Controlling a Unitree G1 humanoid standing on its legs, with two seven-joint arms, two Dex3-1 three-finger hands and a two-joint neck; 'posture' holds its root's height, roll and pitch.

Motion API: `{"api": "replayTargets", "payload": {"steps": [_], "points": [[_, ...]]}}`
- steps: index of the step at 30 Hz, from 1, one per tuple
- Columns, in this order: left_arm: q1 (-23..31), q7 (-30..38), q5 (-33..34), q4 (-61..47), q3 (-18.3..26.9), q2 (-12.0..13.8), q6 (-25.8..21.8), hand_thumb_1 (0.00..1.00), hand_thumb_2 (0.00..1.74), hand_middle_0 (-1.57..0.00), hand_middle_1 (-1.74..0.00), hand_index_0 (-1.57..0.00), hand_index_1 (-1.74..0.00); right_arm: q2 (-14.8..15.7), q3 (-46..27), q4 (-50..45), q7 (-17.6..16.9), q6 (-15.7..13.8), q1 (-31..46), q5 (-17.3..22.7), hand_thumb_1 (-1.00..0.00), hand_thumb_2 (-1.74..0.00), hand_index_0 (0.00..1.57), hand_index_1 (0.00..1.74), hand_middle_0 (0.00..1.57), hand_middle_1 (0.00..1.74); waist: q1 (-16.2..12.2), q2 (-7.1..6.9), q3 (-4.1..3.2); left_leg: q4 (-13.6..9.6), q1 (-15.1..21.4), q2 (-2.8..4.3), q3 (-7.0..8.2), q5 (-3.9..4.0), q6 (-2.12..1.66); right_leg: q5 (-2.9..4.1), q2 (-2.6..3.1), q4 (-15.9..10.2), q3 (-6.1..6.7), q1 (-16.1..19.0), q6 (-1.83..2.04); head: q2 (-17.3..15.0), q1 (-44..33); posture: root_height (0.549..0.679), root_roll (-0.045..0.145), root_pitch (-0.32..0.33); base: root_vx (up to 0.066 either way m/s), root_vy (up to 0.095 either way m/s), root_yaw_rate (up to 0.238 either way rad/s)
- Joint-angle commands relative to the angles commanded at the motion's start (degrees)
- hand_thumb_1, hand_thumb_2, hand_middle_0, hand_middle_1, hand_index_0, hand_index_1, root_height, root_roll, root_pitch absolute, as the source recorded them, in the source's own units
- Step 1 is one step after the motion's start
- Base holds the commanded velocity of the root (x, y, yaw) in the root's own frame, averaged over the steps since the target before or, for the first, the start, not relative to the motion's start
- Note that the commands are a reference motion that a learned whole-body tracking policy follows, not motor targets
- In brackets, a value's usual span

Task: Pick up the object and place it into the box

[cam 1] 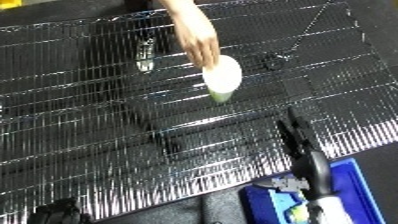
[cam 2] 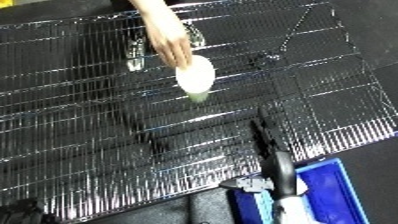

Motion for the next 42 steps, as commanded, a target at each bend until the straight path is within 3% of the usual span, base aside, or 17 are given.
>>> {"api": "replayTargets", "payload": {"steps": [12, 19, 27, 34, 42], "points": [[0.9, -0.2, 0.1, -1.0, 0.7, 0.5, -0.4, 1.0, 1.74, -1.57, -1.74, -1.57, -1.74, -0.2, 0.5, 0.9, -2.5, -2.1, 1.8, -1.5, 0.0, 0.0, 0.0, 0.0, 0.0, 0.0, -0.3, -0.27, 0.83, 0.5, -0.8, 0.03, 0.31, -0.11, 0.14, 0.03, -0.03, 0.6, 0.33, -1.2, 0.45, 0.6, 0.6, 0.662, 0.028, -0.076, -0.014, -0.006, -0.02], [0.7, -0.4, 1.0, -0.9, 0.9, 0.7, -0.7, 1.0, 1.74, -1.57, -1.74, -1.57, -1.74, -0.3, 0.7, 2.2, -2.8, -3.1, 1.6, -1.2, 0.0, 0.0, 0.0, 0.0, 0.0, 0.0, -0.2, -0.17, 1.21, 2.1, -2.1, -0.08, 0.46, -0.69, 0.2, -0.13, -0.1, 1.8, 0.37, -2.2, 0.43, 0.0, 3.3, 0.66, 0.03, -0.074, 0.009, -0.029, -0.015], [-1.1, 0.7, 2.2, -1.6, 0.7, 2.0, -0.3, 1.0, 1.74, -1.57, -1.74, -1.57, -1.74, -1.0, 1.6, 5.6, -5.2, -4.9, -1.9, -0.3, 0.0, 0.0, 0.0, 0.0, 0.0, 0.0, 0.0, 0.93, 1.27, 5.5, -6.8, -0.72, 0.24, -1.48, 0.62, -1.0, 0.13, 6.4, 0.53, -7.5, 0.16, -3.1, 7.9, 0.653, 0.035, -0.043, -0.015, -0.045, 0.004], [-2.5, 1.8, 1.7, -2.4, -1.1, 2.9, 1.0, 1.0, 1.74, -1.57, -1.74, -1.57, -1.74, -2.7, 1.6, 7.8, -6.6, -5.8, -6.1, -0.3, 0.0, 0.0, 0.0, 0.0, 0.0, 0.0, -0.3, 2.37, 1.27, 8.2, -11.5, -1.65, -0.25, -2.35, 0.93, -1.53, 0.32, 9.3, 0.88, -12.4, -0.45, -1.9, 8.9, 0.648, 0.04, 0.0, -0.041, -0.017, 0.022], [-3.9, 2.1, 1.7, -2.8, -2.2, 3.5, 1.4, 1.0, 1.74, -1.57, -1.74, -1.57, -1.74, -4.4, 1.4, 8.2, -6.8, -6.0, -9.8, -0.5, 0.0, 0.0, 0.0, 0.0, 0.0, 0.0, -0.4, 2.98, 1.27, 9.9, -14.8, -1.86, -0.22, -2.94, 1.01, -1.72, 0.3, 10.7, 0.98, -15.6, -0.68, 0.3, 10.4, 0.646, 0.043, 0.034, -0.023, -0.022, 0.001]]}}
